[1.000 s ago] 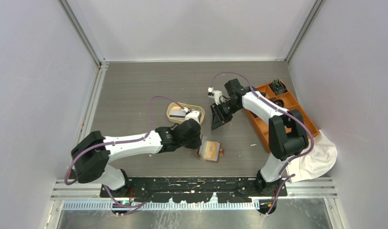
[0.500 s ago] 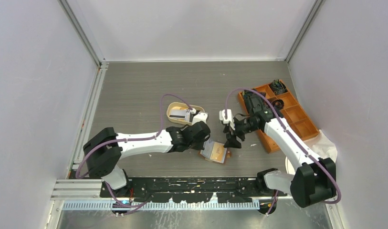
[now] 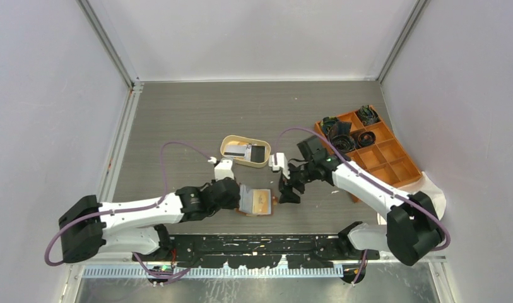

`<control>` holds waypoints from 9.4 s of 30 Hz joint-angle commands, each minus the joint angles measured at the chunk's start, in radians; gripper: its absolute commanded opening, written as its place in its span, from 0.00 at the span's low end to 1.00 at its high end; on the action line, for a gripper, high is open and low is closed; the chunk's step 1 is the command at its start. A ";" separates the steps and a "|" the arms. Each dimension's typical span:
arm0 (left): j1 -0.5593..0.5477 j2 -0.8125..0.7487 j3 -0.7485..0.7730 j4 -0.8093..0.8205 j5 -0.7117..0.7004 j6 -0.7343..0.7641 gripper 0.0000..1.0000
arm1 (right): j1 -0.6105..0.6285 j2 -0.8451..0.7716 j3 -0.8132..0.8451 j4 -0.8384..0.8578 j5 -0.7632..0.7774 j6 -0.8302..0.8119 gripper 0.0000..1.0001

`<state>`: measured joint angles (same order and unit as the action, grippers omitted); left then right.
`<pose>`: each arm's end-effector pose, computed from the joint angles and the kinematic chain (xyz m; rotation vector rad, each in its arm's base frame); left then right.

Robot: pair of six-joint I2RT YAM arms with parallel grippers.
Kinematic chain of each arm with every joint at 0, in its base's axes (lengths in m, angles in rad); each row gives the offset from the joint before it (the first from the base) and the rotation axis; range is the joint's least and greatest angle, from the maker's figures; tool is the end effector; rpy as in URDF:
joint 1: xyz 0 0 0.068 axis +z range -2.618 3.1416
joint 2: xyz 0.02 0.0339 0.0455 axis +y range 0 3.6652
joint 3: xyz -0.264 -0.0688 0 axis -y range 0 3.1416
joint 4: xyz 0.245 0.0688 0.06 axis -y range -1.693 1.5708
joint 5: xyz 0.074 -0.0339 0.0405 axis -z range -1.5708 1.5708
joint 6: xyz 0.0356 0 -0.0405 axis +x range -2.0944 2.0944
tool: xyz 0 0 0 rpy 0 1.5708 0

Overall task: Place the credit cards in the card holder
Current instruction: Close the card holder at the center of the board.

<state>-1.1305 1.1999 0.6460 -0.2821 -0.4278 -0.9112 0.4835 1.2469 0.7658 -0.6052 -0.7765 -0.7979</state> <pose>0.1138 -0.2068 0.2028 0.0621 2.3671 -0.5064 0.1896 0.1277 0.2156 -1.6380 1.7887 0.8815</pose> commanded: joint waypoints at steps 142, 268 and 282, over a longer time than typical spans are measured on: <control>0.225 -0.718 -0.618 0.571 0.324 0.282 0.76 | 0.341 0.544 0.417 -0.134 0.233 -0.075 0.32; 0.192 0.227 -0.375 0.946 0.273 -0.149 0.00 | 0.121 0.569 0.481 0.003 0.105 0.346 0.23; 0.192 0.221 -0.376 0.935 0.267 -0.147 0.00 | 0.119 0.554 0.500 -0.049 0.087 0.311 0.19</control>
<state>-0.9340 1.4269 0.2604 0.6781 -0.1658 -1.0843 0.6056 1.8652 1.2453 -0.6430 -0.6701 -0.4694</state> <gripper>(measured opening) 0.012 0.185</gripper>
